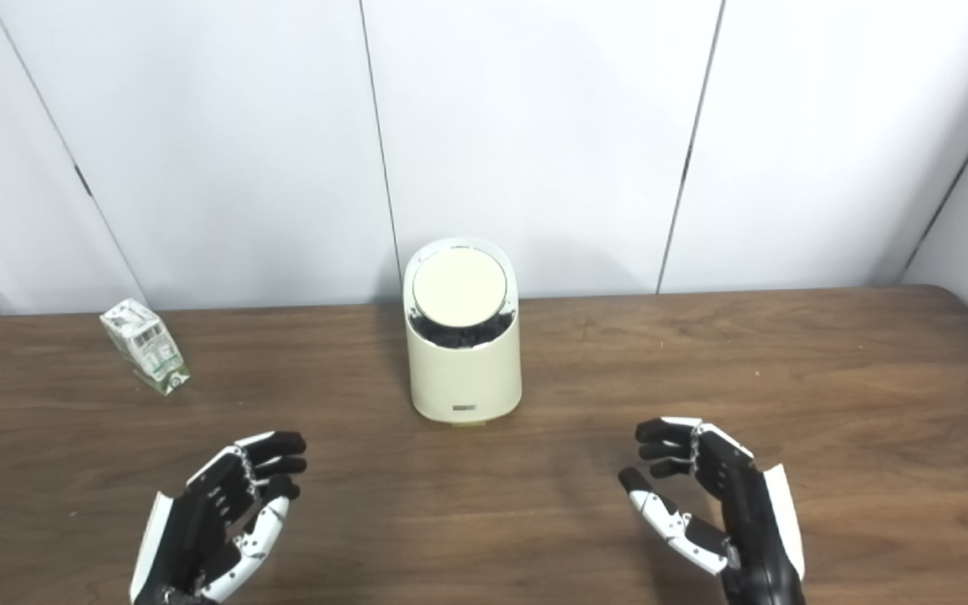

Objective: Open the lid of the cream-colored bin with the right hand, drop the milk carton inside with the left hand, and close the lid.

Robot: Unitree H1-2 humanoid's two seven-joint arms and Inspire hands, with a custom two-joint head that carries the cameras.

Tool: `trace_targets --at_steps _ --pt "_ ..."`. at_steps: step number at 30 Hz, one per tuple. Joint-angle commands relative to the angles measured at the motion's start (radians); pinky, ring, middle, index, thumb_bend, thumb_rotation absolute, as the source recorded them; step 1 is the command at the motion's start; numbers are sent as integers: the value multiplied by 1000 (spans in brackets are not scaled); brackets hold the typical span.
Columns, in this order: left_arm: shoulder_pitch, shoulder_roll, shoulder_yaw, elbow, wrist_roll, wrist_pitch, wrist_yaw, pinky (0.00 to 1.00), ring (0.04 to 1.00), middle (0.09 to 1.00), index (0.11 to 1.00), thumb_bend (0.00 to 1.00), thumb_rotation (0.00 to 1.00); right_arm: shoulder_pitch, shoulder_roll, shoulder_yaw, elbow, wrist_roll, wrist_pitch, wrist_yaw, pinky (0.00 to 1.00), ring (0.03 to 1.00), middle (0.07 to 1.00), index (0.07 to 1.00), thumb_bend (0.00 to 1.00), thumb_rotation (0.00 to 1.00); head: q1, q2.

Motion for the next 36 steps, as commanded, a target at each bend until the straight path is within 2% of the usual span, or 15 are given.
trace_targets --at_steps 1,13,19,20,21,22,23,24,26,27,29,32,34,36 --pt "13 16 -1 -23 -5 -33 -1 601 689 727 719 192 153 24 -20 2 -33 3 -21 1 525 600 623 581 273 147 -1 1" --pt "13 18 0 -27 -7 -27 -5 607 692 728 721 200 207 25 -20 3 -34 1 -24 1 522 597 622 583 269 124 -2 2" --pt "8 15 -4 -15 7 -43 1 595 684 724 717 189 180 22 -21 -4 -24 10 -35 -4 527 602 623 585 272 147 -6 -5" --pt "7 13 -5 -11 3 -46 2 595 683 723 716 188 177 20 -21 -9 -17 15 -49 -9 535 616 632 599 258 180 -3 -8" --pt "6 12 -5 -7 1 -48 2 597 684 723 715 192 174 19 -21 -12 -11 18 -59 -12 545 637 648 620 250 278 -2 -10" --pt "5 8 -5 -7 -2 -40 3 597 684 723 715 193 173 16 -13 -21 -25 39 -45 -15 549 644 653 628 247 315 1 -12" --pt "4 5 -5 -6 -3 -35 5 602 687 724 714 199 187 12 -8 -30 -42 59 -31 -16 612 696 701 682 302 508 1 -12" --pt "4 3 -5 -6 -2 -32 6 603 689 725 714 201 194 8 -5 -35 -53 74 -20 -16 668 740 743 731 327 650 1 -13" --pt "0 5 -4 2 -3 -37 7 603 690 727 716 198 192 -16 -10 -43 -95 89 26 -9 766 814 818 814 376 868 -2 -15" --pt "-1 6 -3 4 -4 -37 7 603 690 727 717 197 188 -30 -16 -46 -112 94 44 -4 799 838 843 840 393 933 -2 -15" --pt "-4 3 -2 14 -6 -42 11 601 688 726 717 196 176 -74 -27 -52 -130 122 70 3 868 907 920 922 484 986 -10 -23" --pt "-11 0 -1 33 -8 -49 16 600 689 724 715 195 152 -155 -42 -47 -166 117 139 4 950 976 984 988 591 999 -12 -33" --pt "-16 0 -1 45 -9 -56 17 602 691 724 716 195 138 -216 -62 -41 -178 99 178 8 990 996 997 998 628 1000 -11 -37" --pt "-21 3 -2 53 -3 -60 17 602 690 722 714 190 131 -288 -91 -34 -152 94 172 17 998 999 1000 1000 615 1000 -10 -42"
